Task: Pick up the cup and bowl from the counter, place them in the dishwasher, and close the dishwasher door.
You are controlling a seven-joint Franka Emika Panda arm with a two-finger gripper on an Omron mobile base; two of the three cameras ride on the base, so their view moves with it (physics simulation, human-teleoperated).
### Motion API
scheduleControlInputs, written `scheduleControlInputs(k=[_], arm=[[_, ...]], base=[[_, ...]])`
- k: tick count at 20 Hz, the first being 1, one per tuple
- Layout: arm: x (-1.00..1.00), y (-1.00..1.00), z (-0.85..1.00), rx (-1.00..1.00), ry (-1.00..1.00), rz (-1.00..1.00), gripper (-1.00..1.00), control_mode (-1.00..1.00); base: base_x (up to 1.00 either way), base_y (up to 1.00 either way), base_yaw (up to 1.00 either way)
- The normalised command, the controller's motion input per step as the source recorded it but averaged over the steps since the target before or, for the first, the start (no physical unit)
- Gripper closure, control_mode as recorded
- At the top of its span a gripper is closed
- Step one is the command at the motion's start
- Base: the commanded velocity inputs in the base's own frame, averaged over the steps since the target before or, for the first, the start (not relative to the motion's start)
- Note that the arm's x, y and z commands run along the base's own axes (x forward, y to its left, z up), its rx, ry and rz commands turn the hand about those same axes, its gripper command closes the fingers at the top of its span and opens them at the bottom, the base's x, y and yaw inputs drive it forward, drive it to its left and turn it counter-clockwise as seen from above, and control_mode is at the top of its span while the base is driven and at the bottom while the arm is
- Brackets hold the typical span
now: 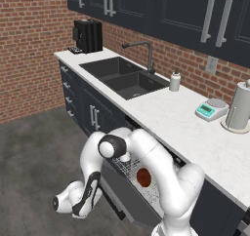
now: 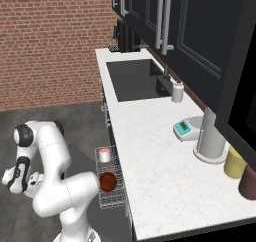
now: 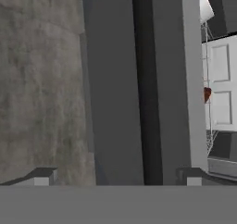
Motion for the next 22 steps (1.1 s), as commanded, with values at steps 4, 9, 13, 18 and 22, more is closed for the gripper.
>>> scheduleControlInputs(k=[4, 9, 13, 18, 22], arm=[[0.41, 0.00, -0.49, -0.13, 0.00, -0.01, -1.00, -1.00], [0.52, 0.05, -0.52, -0.17, 0.01, -0.01, -1.00, -1.00], [0.38, -0.12, -0.51, -0.11, 0.01, 0.00, -1.00, -1.00], [0.27, -0.37, -0.52, -0.07, 0.00, 0.00, -1.00, -1.00], [-0.04, -0.59, -0.19, 0.00, 0.00, 0.00, -1.00, -1.00]], base=[[0.00, 0.00, 0.00], [0.00, 0.00, 0.00], [0.00, 0.00, 0.00], [0.00, 0.00, 0.00], [0.00, 0.00, 0.00]])
